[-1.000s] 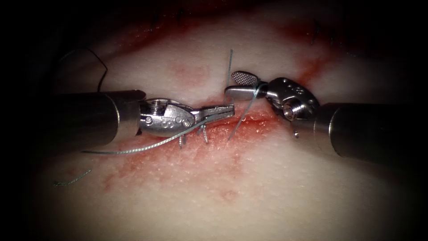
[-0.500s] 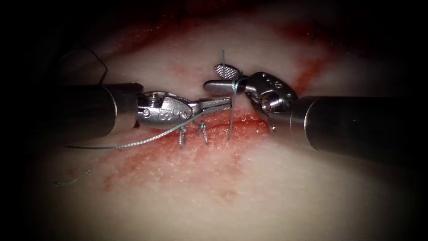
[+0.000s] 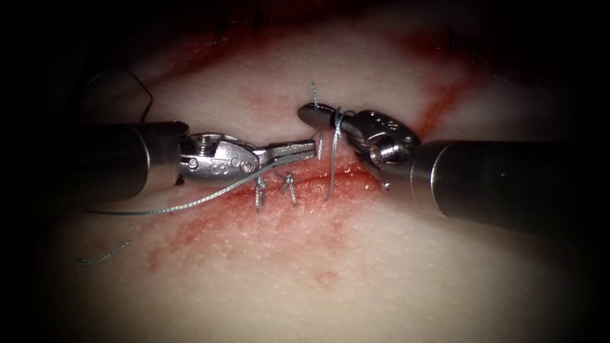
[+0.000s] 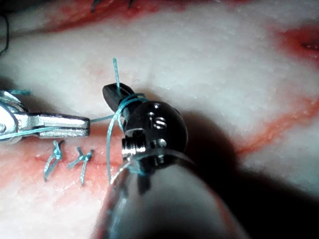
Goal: Wound Closure
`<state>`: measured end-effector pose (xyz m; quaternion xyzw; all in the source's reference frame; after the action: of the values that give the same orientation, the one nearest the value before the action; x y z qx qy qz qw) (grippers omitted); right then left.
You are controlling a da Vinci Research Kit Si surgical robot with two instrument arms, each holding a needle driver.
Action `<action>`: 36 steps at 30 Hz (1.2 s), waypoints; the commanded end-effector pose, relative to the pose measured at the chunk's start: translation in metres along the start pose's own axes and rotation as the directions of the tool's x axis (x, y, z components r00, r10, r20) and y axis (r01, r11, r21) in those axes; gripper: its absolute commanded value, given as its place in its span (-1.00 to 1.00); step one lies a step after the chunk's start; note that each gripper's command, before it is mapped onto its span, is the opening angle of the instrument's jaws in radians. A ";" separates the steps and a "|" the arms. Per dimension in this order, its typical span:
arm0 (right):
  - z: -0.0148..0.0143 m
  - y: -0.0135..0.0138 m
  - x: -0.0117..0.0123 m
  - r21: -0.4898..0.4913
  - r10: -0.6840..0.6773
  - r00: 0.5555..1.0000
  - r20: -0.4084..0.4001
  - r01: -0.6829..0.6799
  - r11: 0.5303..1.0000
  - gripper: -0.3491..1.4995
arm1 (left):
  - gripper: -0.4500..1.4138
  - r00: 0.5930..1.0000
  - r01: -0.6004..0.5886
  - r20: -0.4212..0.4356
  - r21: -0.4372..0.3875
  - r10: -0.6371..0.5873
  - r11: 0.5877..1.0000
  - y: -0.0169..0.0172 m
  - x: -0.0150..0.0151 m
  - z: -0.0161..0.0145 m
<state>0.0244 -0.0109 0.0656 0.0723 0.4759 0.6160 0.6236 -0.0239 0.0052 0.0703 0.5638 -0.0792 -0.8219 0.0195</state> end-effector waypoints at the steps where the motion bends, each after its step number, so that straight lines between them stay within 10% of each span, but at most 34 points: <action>1: -0.0001 -0.0006 -0.0016 0.025 -0.057 0.998 -0.019 0.058 0.998 -1.00 | -1.00 1.000 -0.007 0.009 0.006 0.007 1.000 0.0002 -0.0007 0.0001; 13: -0.0045 -0.0029 -0.0051 -0.089 -0.357 0.931 -0.078 0.350 0.932 -1.00 | -1.00 0.998 0.033 0.047 0.035 -0.034 0.999 -0.0038 -0.0037 -0.0008; 36: -0.0083 -0.0041 -0.0072 -0.081 -0.518 0.853 -0.065 0.513 0.855 -1.00 | -1.00 0.979 0.061 0.186 0.147 -0.088 0.987 -0.0181 -0.0093 0.0013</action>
<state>0.0223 -0.0216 0.0613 -0.1037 0.4843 0.4430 0.7473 -0.0201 0.0244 0.0760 0.4812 -0.1181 -0.8664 -0.0613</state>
